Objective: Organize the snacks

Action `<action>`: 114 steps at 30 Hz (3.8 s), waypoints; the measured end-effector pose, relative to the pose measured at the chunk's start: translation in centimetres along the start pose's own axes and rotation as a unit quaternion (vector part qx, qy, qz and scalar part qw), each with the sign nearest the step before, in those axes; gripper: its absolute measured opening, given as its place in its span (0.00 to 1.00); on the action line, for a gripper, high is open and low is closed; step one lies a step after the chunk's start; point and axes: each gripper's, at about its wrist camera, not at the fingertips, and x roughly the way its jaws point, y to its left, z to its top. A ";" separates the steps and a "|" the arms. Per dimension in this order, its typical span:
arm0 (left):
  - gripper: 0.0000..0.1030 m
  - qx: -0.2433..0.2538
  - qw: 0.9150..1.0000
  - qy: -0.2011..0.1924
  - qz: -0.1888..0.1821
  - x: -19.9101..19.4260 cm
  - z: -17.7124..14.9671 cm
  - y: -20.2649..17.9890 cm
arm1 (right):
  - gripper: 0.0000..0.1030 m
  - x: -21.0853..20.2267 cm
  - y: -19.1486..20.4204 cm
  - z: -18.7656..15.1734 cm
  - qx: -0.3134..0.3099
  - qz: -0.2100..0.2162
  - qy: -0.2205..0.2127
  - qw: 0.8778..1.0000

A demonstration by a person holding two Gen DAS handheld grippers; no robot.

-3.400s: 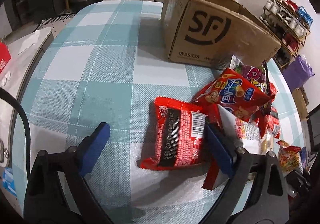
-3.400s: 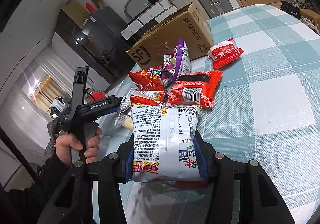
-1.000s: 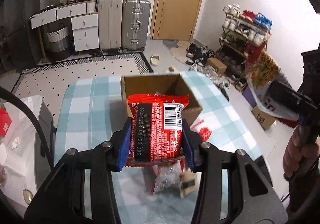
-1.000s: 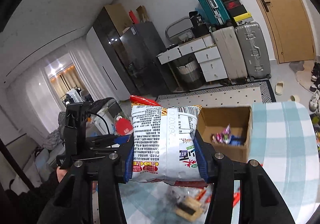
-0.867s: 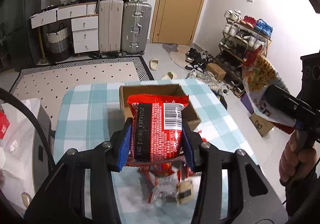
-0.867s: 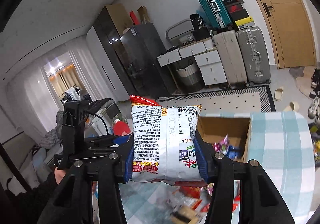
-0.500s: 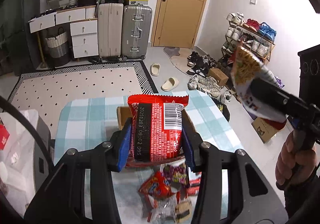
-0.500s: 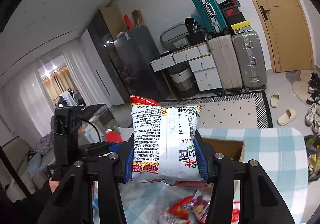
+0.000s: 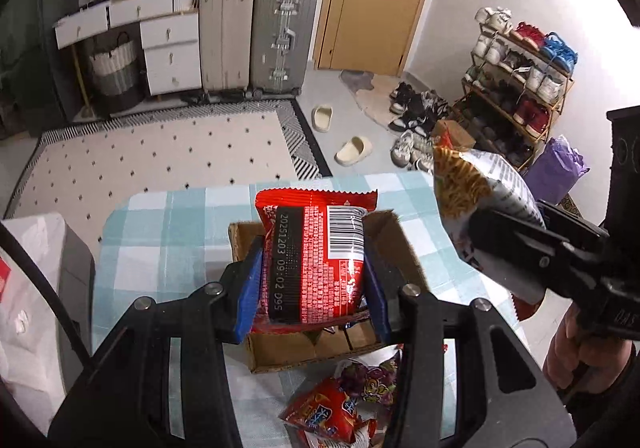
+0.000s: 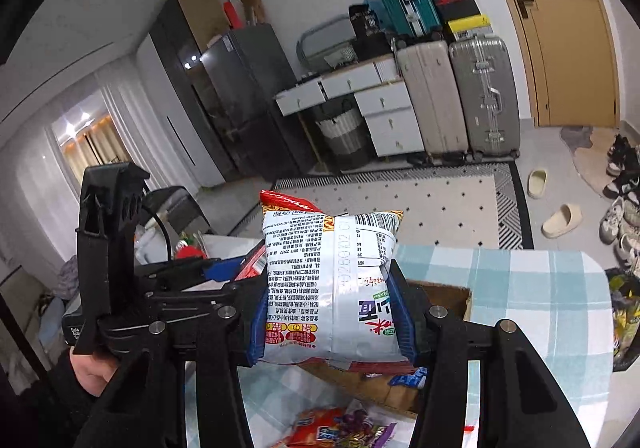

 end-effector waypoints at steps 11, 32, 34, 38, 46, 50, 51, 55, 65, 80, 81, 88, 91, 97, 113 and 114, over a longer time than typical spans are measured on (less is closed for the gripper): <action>0.41 0.009 0.998 0.059 -0.009 9.2 -2.4 1.5 | 0.49 7.0 -3.8 -3.1 -0.005 -0.028 0.071 0.997; 0.41 -0.004 0.995 0.104 -0.001 16.8 -4.8 3.5 | 0.49 12.3 -6.5 -7.3 -0.014 -0.051 0.126 0.991; 0.41 -0.002 0.994 0.106 0.001 16.7 -4.9 3.4 | 0.50 12.3 -6.4 -7.4 -0.018 -0.061 0.124 0.990; 0.42 -0.002 0.995 0.099 0.016 15.1 -5.1 3.2 | 0.58 12.0 -6.3 -7.1 -0.027 -0.074 0.116 0.990; 0.51 0.022 0.998 0.045 0.033 9.3 -6.4 2.0 | 0.66 7.9 -4.2 -6.4 -0.050 -0.070 0.073 0.994; 0.75 0.027 0.998 -0.002 0.052 5.0 -7.7 1.1 | 0.70 4.7 -2.6 -6.8 -0.061 -0.061 0.049 0.995; 0.75 0.026 0.998 -0.013 0.052 4.0 -8.0 0.7 | 0.73 3.8 -2.3 -7.0 -0.061 -0.059 0.041 0.996; 0.77 0.029 0.997 -0.040 0.062 0.5 -9.4 -0.4 | 0.78 -0.1 -0.8 -8.2 -0.060 -0.050 0.008 0.997; 0.84 0.038 0.993 -0.092 0.068 -7.3 -14.4 -2.6 | 0.88 -7.5 1.7 -12.3 -0.049 -0.058 -0.045 0.996; 1.00 0.004 0.981 -0.167 0.096 -14.0 -25.2 -1.9 | 0.99 -12.0 4.1 -21.4 -0.044 -0.088 -0.109 0.989; 1.00 0.003 0.981 -0.166 0.099 -13.8 -25.6 -1.7 | 0.99 -12.1 4.1 -21.8 -0.043 -0.089 -0.108 0.989; 1.00 0.003 0.981 -0.158 0.111 -12.1 -29.6 -1.3 | 0.99 -11.2 3.5 -25.6 -0.026 -0.073 -0.083 0.994; 1.00 -0.008 0.986 -0.143 0.091 -10.9 -31.2 -0.7 | 0.99 -9.9 3.4 -26.9 -0.025 -0.062 -0.065 0.996; 1.00 -0.023 0.989 -0.124 0.082 -8.3 -34.7 0.6 | 0.99 -7.0 3.9 -29.5 -0.035 -0.059 -0.033 0.997; 1.00 -0.061 0.988 -0.118 0.075 -4.9 -34.7 3.5 | 0.99 -0.9 3.9 -30.6 -0.027 -0.017 0.050 0.998; 1.00 -0.065 0.988 -0.117 0.073 -4.8 -34.7 3.7 | 0.99 -0.4 3.9 -30.4 -0.030 -0.009 0.058 0.998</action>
